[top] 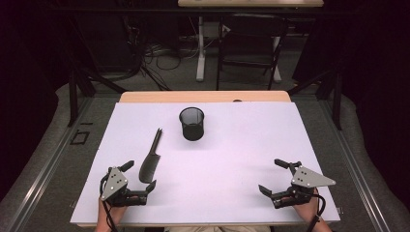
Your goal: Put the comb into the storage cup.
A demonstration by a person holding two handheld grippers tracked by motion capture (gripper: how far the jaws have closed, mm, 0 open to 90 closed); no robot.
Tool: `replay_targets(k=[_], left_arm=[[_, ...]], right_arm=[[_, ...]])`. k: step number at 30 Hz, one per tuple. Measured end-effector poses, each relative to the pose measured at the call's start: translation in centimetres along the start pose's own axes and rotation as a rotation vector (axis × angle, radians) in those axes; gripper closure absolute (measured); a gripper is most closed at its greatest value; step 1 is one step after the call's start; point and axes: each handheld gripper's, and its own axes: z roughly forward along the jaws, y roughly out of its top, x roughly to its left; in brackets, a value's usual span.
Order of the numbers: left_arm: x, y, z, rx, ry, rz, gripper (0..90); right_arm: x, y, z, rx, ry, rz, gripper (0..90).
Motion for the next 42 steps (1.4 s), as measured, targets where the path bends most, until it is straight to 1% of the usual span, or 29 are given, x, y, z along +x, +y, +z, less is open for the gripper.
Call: replay_targets(k=[6,8,9,11,14,20,22,25,33,35,36,39,41,42], left_arm=[[0.0,0.0,0.2,0.014,0.004,-0.011,0.0],[0.0,0.1,0.3,0.016,0.01,-0.013,0.0],[0.1,0.2,0.3,0.014,0.016,-0.01,0.0],[0.1,0.3,0.5,0.017,0.028,-0.02,0.0],[0.2,0.3,0.7,0.02,0.029,-0.022,0.0],[0.3,0.5,1.2,0.037,0.039,-0.004,0.0],[0.3,0.6,1.4,0.038,0.039,-0.006,0.0],[0.4,0.9,1.9,0.05,0.05,0.003,0.0],[0.7,1.4,3.3,0.074,0.043,0.017,0.0],[0.7,1.4,3.4,0.074,0.041,0.015,0.0],[0.7,1.5,3.5,0.075,0.046,0.012,0.0],[0.9,1.7,3.7,0.073,0.046,0.016,0.0],[1.1,1.9,4.2,0.071,0.042,0.008,0.0],[1.1,2.0,4.3,0.074,0.042,0.012,0.0]], right_arm=[[0.0,0.0,0.1,0.004,-0.002,0.0,0.0],[-0.1,0.0,0.1,0.005,0.0,0.002,0.0],[0.0,-0.1,0.2,0.01,0.003,0.011,0.0],[0.0,0.0,0.2,0.012,0.004,0.012,0.0],[0.0,0.0,0.2,0.015,0.004,0.009,0.0],[0.0,0.0,0.3,0.016,0.003,0.008,0.0],[-0.1,0.0,0.3,0.018,0.001,0.005,0.0],[-0.1,-0.1,0.3,0.02,0.002,0.006,0.0],[0.0,-0.2,0.4,0.021,0.001,0.008,0.0],[0.0,-0.1,0.4,0.028,0.001,0.004,0.0],[0.0,-0.1,0.4,0.028,0.001,0.004,0.0],[0.0,-0.2,0.4,0.03,0.001,0.007,0.0],[0.0,-0.2,0.4,0.031,0.002,0.011,0.0],[0.0,-0.2,0.5,0.032,0.002,0.013,0.0]])
